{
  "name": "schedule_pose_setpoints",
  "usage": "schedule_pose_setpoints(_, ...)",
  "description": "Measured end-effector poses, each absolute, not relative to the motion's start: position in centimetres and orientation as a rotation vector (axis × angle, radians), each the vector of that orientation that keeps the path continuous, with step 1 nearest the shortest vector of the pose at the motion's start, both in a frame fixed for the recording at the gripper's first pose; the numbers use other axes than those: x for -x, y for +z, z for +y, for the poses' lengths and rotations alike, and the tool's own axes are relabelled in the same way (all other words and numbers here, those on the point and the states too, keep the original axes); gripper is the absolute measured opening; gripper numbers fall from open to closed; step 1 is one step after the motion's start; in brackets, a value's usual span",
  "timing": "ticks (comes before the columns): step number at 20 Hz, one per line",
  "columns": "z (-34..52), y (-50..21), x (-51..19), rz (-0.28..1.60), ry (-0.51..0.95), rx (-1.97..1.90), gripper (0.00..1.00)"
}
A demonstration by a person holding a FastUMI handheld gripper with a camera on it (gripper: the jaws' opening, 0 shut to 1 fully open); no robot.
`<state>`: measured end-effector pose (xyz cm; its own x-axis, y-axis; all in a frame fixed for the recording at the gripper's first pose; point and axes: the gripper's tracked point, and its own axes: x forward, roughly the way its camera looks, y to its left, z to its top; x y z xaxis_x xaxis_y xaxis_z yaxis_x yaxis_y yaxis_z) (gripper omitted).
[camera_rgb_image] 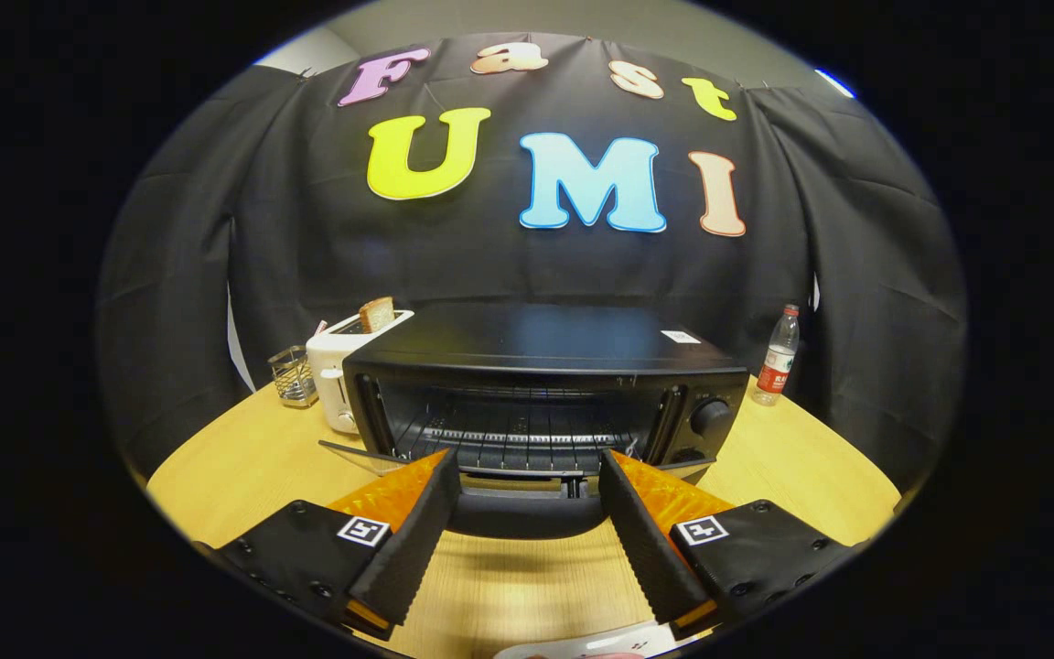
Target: Open the toaster oven, put the food inside, and close the toaster oven door.
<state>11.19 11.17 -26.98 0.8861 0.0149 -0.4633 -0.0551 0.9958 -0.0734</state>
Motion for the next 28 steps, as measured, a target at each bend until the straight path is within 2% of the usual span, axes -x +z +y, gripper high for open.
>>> schedule_pose_setpoints(15,10.8,-33.5,-4.3,0.642,0.050,0.122,0.98)
schedule_pose_setpoints(22,10.8,-30.9,-2.0,0.659,0.092,0.070,0.98)
schedule_pose_setpoints(28,6.8,-28.3,-0.6,0.720,0.140,-0.042,0.99)
